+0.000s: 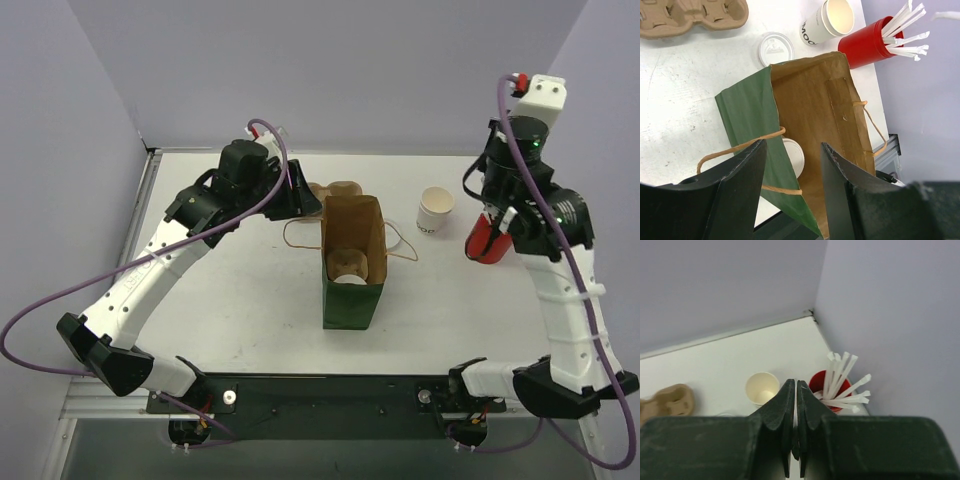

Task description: Pack the takeout coffee

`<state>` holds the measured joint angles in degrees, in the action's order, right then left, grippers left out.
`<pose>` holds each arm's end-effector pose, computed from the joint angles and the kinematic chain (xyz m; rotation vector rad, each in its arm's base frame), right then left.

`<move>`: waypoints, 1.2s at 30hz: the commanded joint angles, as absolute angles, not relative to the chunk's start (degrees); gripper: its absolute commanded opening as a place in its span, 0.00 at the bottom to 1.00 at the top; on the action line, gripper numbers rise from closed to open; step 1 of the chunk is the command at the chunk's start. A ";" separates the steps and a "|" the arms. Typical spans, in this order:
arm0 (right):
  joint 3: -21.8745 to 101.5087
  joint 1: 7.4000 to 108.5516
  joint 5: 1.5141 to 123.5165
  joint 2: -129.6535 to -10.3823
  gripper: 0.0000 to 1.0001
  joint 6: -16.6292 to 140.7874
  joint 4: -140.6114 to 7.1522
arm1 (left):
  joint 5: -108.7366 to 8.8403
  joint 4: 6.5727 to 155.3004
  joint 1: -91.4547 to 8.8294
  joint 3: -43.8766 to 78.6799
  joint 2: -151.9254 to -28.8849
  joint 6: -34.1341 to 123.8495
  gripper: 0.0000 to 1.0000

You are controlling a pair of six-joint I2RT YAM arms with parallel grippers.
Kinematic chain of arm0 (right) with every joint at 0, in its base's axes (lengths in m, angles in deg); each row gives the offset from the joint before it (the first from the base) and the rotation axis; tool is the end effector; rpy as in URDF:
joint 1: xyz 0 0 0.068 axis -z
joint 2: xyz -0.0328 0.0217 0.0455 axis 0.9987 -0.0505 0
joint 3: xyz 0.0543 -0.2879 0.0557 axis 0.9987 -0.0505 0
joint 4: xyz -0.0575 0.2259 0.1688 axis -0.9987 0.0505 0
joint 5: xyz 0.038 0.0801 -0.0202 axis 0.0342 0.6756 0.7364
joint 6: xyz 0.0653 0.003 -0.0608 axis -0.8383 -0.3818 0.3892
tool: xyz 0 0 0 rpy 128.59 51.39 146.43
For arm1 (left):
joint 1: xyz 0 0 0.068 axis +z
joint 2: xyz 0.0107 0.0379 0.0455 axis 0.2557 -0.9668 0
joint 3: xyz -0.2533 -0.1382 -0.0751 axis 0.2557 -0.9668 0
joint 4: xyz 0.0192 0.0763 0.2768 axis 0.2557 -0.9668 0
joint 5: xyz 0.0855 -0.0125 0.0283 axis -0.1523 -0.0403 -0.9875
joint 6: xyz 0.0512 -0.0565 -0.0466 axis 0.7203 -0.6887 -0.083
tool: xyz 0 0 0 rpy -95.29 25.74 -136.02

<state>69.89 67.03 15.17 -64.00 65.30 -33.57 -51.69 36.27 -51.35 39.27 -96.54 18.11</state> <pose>0.2846 0.0499 0.5773 0.2988 1.5902 -0.2437 0.2865 -0.2236 0.4413 0.0381 2.2241 -0.8797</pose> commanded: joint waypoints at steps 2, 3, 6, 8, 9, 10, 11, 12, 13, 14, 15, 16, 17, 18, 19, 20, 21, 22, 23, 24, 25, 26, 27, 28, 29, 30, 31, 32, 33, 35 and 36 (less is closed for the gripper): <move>73.52 63.82 29.42 -57.32 0.00 54.67 -29.00 | -51.79 38.41 -50.15 41.03 -96.12 18.91 0.57; 73.08 63.64 32.00 -55.84 0.00 51.70 -29.18 | -52.05 38.23 -49.88 41.03 -95.95 18.91 0.57; 72.56 62.85 40.26 -54.07 0.00 46.33 -29.35 | -52.58 37.79 -48.92 41.03 -95.42 19.00 0.57; 72.29 62.41 44.92 -53.89 0.00 44.29 -29.79 | -53.02 37.18 -48.39 41.03 -94.98 19.00 0.57; 72.29 61.36 47.73 -54.06 0.00 43.07 -29.80 | -53.37 37.09 -48.04 40.95 -94.63 19.08 0.57; 71.94 60.83 48.97 -54.24 0.00 41.66 -29.80 | -53.72 36.82 -47.77 40.86 -94.45 19.17 0.57; 71.94 60.04 49.94 -54.67 0.00 41.04 -29.80 | -54.07 36.39 -47.60 40.86 -94.19 19.35 0.57; 71.85 57.60 50.56 -54.94 0.00 40.60 -29.80 | -54.25 36.12 -47.34 40.77 -93.75 19.43 0.57; 71.50 56.35 50.39 -55.29 0.00 40.24 -29.80 | -54.69 35.94 -46.81 40.60 -93.49 19.44 0.57; 71.41 54.51 49.87 -55.64 0.00 40.33 -29.80 | -54.69 35.59 -46.46 40.42 -93.22 19.44 0.57; 71.41 53.02 48.99 -56.60 0.00 40.33 -29.45 | -54.87 35.42 -46.28 40.24 -92.79 19.44 0.57; 71.58 50.48 47.85 -57.31 0.00 40.16 -28.92 | -55.22 35.41 -45.84 39.81 -92.43 19.35 0.57; 71.59 49.50 47.67 -58.80 0.00 40.24 -27.96 | -55.48 35.15 -45.66 39.72 -92.26 19.43 0.57; 71.59 48.70 47.41 -59.59 0.00 40.33 -27.43 | -55.66 34.80 -45.58 39.54 -91.82 19.61 0.57; 71.50 46.95 46.36 -60.47 0.00 40.33 -26.81 | -55.92 34.54 -45.40 39.28 -91.55 19.70 0.57; 70.80 46.24 45.74 -61.87 0.00 40.59 -26.11 | -56.88 33.84 -45.23 39.10 -91.38 19.79 0.57; 70.01 45.36 44.78 -62.58 0.00 40.85 -25.84 | -57.33 33.57 -45.22 38.75 -90.77 20.05 0.57; 69.31 44.83 44.16 -63.29 0.00 40.94 -25.84 | -57.68 33.48 -45.14 38.40 -90.50 20.05 0.57; 67.82 44.22 43.54 -64.60 0.00 40.94 -25.75 | -57.77 33.48 -44.96 37.35 -90.06 20.05 0.57; 67.11 44.04 43.45 -65.31 0.00 41.03 -25.75 | -57.77 33.39 -44.96 36.82 -89.27 19.96 0.57; 66.49 43.86 43.27 -66.10 0.00 41.21 -25.93 | -57.77 33.39 -44.96 36.29 -89.01 19.79 0.57; 65.79 43.51 42.66 -67.58 0.00 41.30 -26.02 | -57.77 33.31 -44.87 35.16 -88.65 19.61 0.57; 65.00 43.51 42.66 -68.38 0.00 41.47 -26.10 | -57.77 33.31 -44.87 34.54 -88.04 19.61 0.57; 64.82 43.51 42.66 -69.17 0.00 41.38 -26.10 | -57.77 33.31 -44.87 34.01 -87.95 19.61 0.57; 64.82 43.51 42.92 -70.57 0.04 41.47 -26.19 | -57.77 33.22 -44.78 33.57 -87.69 19.52 0.57; 64.99 43.42 43.18 -71.20 0.07 41.47 -26.19 | -59.25 33.13 -44.78 32.87 -87.34 19.44 0.57; 65.08 43.60 43.36 -71.72 0.10 41.47 -26.54 | -59.44 32.96 -44.78 32.51 -87.16 19.44 0.57; 65.26 43.68 43.62 -72.51 0.15 41.38 -26.80 | -59.61 32.87 -44.78 32.25 -86.90 19.61 0.57; 65.52 44.12 45.02 -73.04 0.16 41.30 -27.07 | -59.70 32.95 -44.70 31.29 -86.72 19.70 0.57; 67.01 44.65 47.13 -74.53 0.25 40.95 -26.98 | -60.06 32.87 -44.70 30.49 -86.54 20.22 0.57; 67.36 45.09 48.62 -74.89 0.33 40.68 -26.81 | -60.14 32.78 -44.70 29.96 -86.54 20.23 0.57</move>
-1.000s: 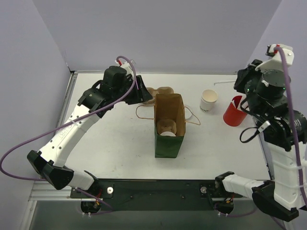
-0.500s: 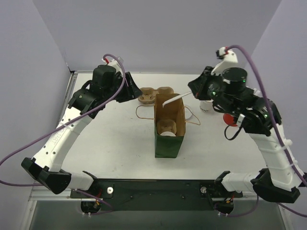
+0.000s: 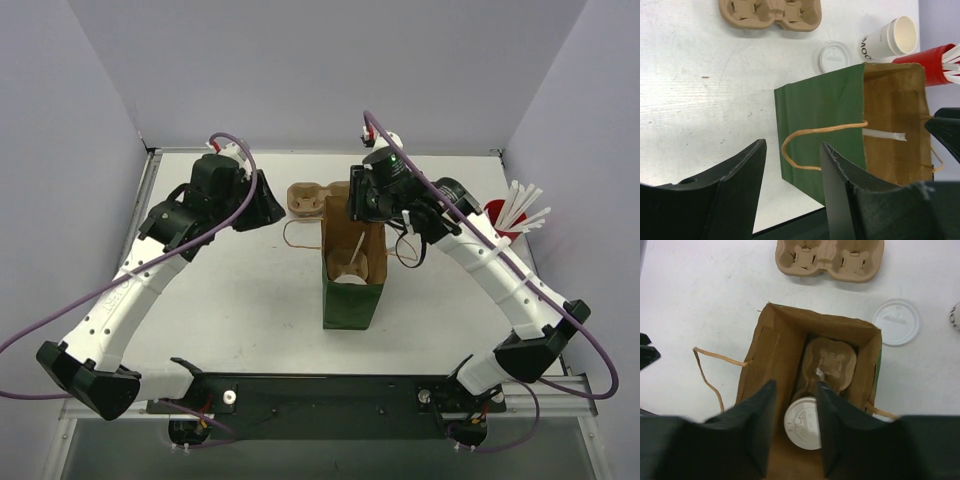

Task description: Pack the takeout coffee

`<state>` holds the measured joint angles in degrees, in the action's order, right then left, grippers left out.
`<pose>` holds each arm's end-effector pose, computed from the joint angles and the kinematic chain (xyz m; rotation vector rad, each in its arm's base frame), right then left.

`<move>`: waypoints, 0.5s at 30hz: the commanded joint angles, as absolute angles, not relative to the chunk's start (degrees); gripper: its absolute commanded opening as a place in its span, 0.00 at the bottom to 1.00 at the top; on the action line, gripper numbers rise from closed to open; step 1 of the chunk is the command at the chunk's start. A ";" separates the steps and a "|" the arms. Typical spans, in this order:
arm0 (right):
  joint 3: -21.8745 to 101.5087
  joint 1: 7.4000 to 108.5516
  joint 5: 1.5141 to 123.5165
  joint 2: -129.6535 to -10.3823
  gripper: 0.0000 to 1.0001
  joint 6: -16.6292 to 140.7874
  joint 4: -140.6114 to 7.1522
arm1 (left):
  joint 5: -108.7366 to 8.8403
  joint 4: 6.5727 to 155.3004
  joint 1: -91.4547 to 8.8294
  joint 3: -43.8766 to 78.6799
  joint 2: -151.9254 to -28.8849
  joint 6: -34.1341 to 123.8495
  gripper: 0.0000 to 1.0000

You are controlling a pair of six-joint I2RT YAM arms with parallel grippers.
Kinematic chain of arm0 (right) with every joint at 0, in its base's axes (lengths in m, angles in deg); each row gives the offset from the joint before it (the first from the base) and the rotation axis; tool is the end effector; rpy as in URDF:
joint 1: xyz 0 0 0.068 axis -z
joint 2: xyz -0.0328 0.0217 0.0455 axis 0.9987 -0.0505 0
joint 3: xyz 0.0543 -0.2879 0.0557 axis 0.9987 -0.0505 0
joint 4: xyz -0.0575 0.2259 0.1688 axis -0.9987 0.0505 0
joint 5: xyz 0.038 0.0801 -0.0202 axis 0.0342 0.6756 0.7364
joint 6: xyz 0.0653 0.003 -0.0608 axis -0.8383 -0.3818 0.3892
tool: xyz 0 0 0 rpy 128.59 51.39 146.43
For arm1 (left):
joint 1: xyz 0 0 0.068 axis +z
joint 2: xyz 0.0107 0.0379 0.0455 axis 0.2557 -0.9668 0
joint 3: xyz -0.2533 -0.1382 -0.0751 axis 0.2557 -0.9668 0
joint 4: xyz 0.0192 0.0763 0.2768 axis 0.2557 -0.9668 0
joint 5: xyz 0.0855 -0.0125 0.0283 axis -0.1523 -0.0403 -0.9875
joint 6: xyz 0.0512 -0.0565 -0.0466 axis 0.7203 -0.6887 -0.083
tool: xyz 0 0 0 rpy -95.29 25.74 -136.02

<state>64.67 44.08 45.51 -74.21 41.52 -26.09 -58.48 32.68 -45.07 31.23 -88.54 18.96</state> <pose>0.2872 0.2503 0.4654 -0.1768 2.0654 0.6067 0.2759 -0.1605 0.4239 -0.1439 2.2333 -0.6629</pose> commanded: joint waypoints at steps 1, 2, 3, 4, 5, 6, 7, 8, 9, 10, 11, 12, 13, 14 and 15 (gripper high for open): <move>67.54 45.18 48.89 -74.81 0.44 40.51 -26.63 | -60.14 32.60 -44.70 29.70 -86.54 20.23 0.57; 67.54 45.27 48.98 -74.28 0.61 40.33 -26.63 | -60.14 32.69 -44.70 29.35 -86.46 20.23 0.57; 67.46 45.35 48.90 -73.84 0.70 40.16 -26.63 | -60.06 33.04 -44.70 29.00 -86.02 20.23 0.60; 67.37 45.96 48.81 -73.23 0.77 40.15 -26.72 | -60.14 33.74 -44.70 27.86 -85.75 20.23 0.63; 67.63 46.40 49.07 -72.18 0.83 39.98 -26.63 | -60.14 34.18 -44.70 27.50 -85.32 20.49 0.81; 67.72 47.19 49.42 -71.65 0.84 39.72 -26.63 | -60.40 34.36 -44.70 27.06 -85.05 20.58 0.84; 67.54 49.20 50.64 -70.77 0.85 39.37 -26.63 | -61.62 34.27 -44.70 26.80 -84.87 20.67 0.87; 66.67 50.53 51.61 -69.20 0.86 38.41 -26.54 | -62.51 33.92 -44.70 26.62 -84.79 20.67 0.87; 66.05 51.85 52.14 -68.22 0.86 38.05 -26.63 | -63.47 33.66 -44.70 26.62 -84.70 20.67 0.89; 65.44 52.82 52.41 -67.17 0.87 37.87 -26.81 | -65.40 32.96 -44.70 26.53 -84.70 20.67 0.89; 64.48 54.57 51.63 -64.98 0.87 37.87 -26.81 | -66.37 32.69 -44.70 26.36 -84.61 20.49 0.90; 62.73 55.19 50.75 -63.74 0.87 37.96 -26.81 | -67.08 32.52 -44.61 26.27 -84.61 20.49 0.91; 61.58 55.63 49.44 -62.43 0.88 38.04 -27.07 | -68.04 32.51 -44.61 25.92 -84.43 20.49 0.91; 60.52 56.33 47.08 -60.06 0.89 38.04 -27.25 | -68.49 32.51 -44.52 25.31 -84.35 20.49 0.91; 58.16 56.60 45.75 -58.74 0.89 38.04 -27.42 | -68.67 32.51 -44.43 24.95 -84.26 20.58 0.91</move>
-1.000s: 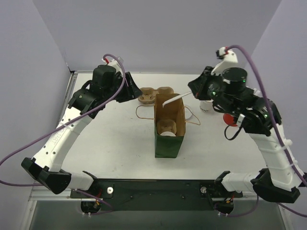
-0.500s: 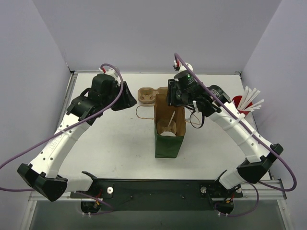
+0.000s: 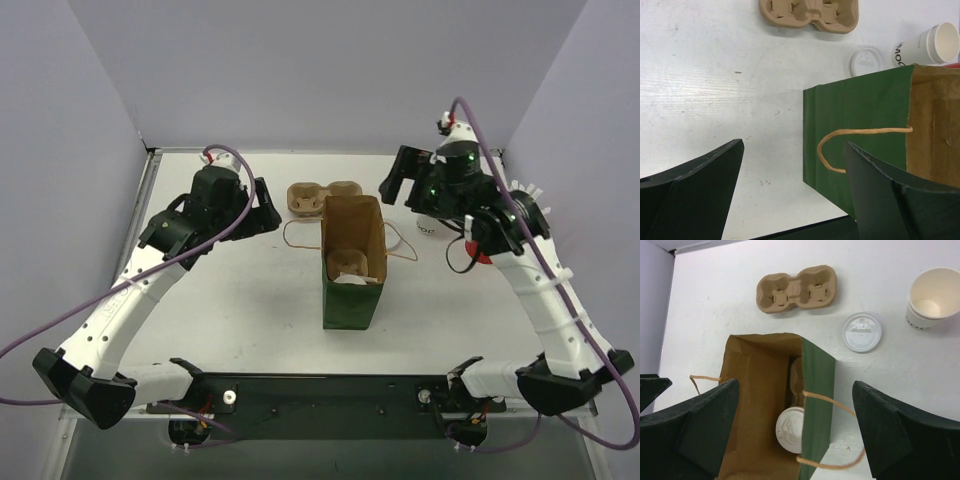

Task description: Pack the takeout coffee

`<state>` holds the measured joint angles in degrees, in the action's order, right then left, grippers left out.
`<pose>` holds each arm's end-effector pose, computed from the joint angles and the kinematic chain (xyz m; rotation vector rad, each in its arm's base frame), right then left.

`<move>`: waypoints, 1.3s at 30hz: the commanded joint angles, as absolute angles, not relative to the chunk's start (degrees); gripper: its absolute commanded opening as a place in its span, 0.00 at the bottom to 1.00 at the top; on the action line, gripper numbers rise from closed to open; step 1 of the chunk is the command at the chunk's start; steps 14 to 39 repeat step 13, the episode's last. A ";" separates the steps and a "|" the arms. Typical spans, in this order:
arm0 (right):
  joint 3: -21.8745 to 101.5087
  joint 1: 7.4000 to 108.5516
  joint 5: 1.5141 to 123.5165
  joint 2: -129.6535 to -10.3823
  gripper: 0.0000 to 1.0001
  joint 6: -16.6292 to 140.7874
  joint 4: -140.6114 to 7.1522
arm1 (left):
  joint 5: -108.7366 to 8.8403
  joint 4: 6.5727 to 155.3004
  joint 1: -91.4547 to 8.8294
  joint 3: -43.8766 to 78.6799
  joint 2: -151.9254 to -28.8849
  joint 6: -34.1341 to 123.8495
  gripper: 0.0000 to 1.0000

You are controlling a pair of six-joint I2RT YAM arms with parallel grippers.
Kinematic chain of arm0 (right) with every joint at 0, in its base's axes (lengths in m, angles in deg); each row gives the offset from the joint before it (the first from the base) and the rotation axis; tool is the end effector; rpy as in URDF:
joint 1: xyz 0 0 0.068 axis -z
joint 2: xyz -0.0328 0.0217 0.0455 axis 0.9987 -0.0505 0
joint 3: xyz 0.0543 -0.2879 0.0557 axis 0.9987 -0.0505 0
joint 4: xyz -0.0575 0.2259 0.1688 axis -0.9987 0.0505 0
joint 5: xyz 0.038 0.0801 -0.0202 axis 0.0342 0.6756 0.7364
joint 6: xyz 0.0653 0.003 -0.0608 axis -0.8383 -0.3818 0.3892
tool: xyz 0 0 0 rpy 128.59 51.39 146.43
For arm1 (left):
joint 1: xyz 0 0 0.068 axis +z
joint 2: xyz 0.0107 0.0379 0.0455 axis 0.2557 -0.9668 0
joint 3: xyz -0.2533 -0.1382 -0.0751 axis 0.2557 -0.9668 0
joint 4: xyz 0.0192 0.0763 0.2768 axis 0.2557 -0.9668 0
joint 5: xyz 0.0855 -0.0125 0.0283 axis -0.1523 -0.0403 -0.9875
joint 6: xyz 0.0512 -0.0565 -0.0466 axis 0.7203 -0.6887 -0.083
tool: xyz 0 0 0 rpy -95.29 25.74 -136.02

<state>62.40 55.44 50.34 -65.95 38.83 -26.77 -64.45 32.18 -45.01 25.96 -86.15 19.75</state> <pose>0.2860 0.1690 0.5002 0.0277 1.9615 0.6461 0.2702 -0.1473 0.4002 -0.1896 2.2563 -0.5179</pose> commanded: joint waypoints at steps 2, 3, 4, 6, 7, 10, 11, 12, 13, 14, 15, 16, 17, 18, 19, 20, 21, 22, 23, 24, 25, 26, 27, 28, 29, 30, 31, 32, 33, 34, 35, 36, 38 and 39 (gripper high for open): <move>56.04 56.95 43.37 -55.23 0.90 37.78 -28.30 | -69.46 32.69 -44.43 24.60 -84.17 20.49 0.92; 53.85 57.04 43.01 -54.25 0.90 37.61 -28.48 | -69.72 32.69 -44.35 24.16 -84.26 20.32 0.92; 53.14 57.04 42.75 -53.28 0.91 37.52 -28.91 | -70.16 32.95 -44.34 24.07 -84.34 20.23 0.93; 51.73 57.22 42.31 -51.26 0.91 37.52 -29.00 | -70.16 33.48 -44.26 23.46 -84.08 20.75 0.93; 50.76 57.22 42.13 -50.82 0.91 37.34 -29.09 | -70.42 34.09 -44.17 23.28 -84.08 20.93 0.93; 49.36 57.22 41.60 -49.41 0.91 37.16 -29.18 | -72.44 34.10 -44.17 23.28 -83.82 20.67 0.94; 49.18 57.22 41.52 -48.97 0.91 36.99 -29.09 | -72.97 33.84 -44.08 23.28 -83.90 20.14 0.98; 49.00 57.22 41.34 -48.88 0.91 36.99 -29.18 | -73.50 33.66 -44.08 23.37 -83.91 19.88 0.97; 48.82 57.22 41.43 -48.79 0.91 36.90 -29.27 | -73.68 34.27 -43.91 22.93 -83.82 19.87 0.97; 48.82 57.22 41.43 -48.79 0.91 36.90 -29.27 | -73.68 34.27 -43.91 22.93 -83.82 19.87 0.97; 48.82 57.22 41.43 -48.79 0.91 36.90 -29.27 | -73.68 34.27 -43.91 22.93 -83.82 19.87 0.97; 48.82 57.22 41.43 -48.79 0.91 36.90 -29.27 | -73.68 34.27 -43.91 22.93 -83.82 19.87 0.97; 48.82 57.22 41.43 -48.79 0.91 36.90 -29.27 | -73.68 34.27 -43.91 22.93 -83.82 19.87 0.97; 48.82 57.22 41.43 -48.79 0.91 36.90 -29.27 | -73.68 34.27 -43.91 22.93 -83.82 19.87 0.97; 48.82 57.22 41.43 -48.79 0.91 36.90 -29.27 | -73.68 34.27 -43.91 22.93 -83.82 19.87 0.97; 48.82 57.22 41.43 -48.79 0.91 36.90 -29.27 | -73.68 34.27 -43.91 22.93 -83.82 19.87 0.97; 48.82 57.22 41.43 -48.79 0.91 36.90 -29.27 | -73.68 34.27 -43.91 22.93 -83.82 19.87 0.97; 48.82 57.22 41.43 -48.79 0.91 36.90 -29.27 | -73.68 34.27 -43.91 22.93 -83.82 19.87 0.97; 48.82 57.22 41.43 -48.79 0.91 36.90 -29.27 | -73.68 34.27 -43.91 22.93 -83.82 19.87 0.97; 48.82 57.22 41.43 -48.79 0.91 36.90 -29.27 | -73.68 34.27 -43.91 22.93 -83.82 19.87 0.97; 48.82 57.22 41.43 -48.79 0.91 36.90 -29.27 | -73.68 34.27 -43.91 22.93 -83.82 19.87 0.97; 48.82 57.22 41.43 -48.79 0.91 36.90 -29.27 | -73.68 34.27 -43.91 22.93 -83.82 19.87 0.97; 48.82 57.22 41.43 -48.79 0.91 36.90 -29.27 | -73.68 34.27 -43.91 22.93 -83.82 19.87 0.97; 48.82 57.22 41.43 -48.79 0.91 36.90 -29.27 | -73.68 34.27 -43.91 22.93 -83.82 19.87 0.97; 48.82 57.22 41.43 -48.79 0.91 36.90 -29.27 | -73.68 34.27 -43.91 22.93 -83.82 19.87 0.97; 48.82 57.22 41.43 -48.79 0.91 36.90 -29.27 | -73.68 34.27 -43.91 22.93 -83.82 19.87 0.97; 48.82 57.22 41.43 -48.79 0.91 36.90 -29.27 | -73.68 34.27 -43.91 22.93 -83.82 19.87 0.97; 48.82 57.22 41.43 -48.79 0.91 36.90 -29.27 | -73.68 34.27 -43.91 22.93 -83.82 19.87 0.97; 48.82 57.22 41.43 -48.79 0.91 36.90 -29.27 | -73.68 34.27 -43.91 22.93 -83.82 19.87 0.97; 48.82 57.22 41.43 -48.79 0.91 36.90 -29.27 | -73.68 34.27 -43.91 22.93 -83.82 19.87 0.97; 48.82 57.22 41.43 -48.79 0.91 36.90 -29.27 | -73.68 34.27 -43.91 22.93 -83.82 19.87 0.97; 48.82 57.22 41.43 -48.79 0.91 36.90 -29.27 | -73.68 34.27 -43.91 22.93 -83.82 19.87 0.97; 48.82 57.22 41.43 -48.79 0.91 36.90 -29.27 | -73.68 34.27 -43.91 22.93 -83.82 19.87 0.97; 48.82 57.22 41.43 -48.79 0.91 36.90 -29.27 | -73.68 34.27 -43.91 22.93 -83.82 19.87 0.97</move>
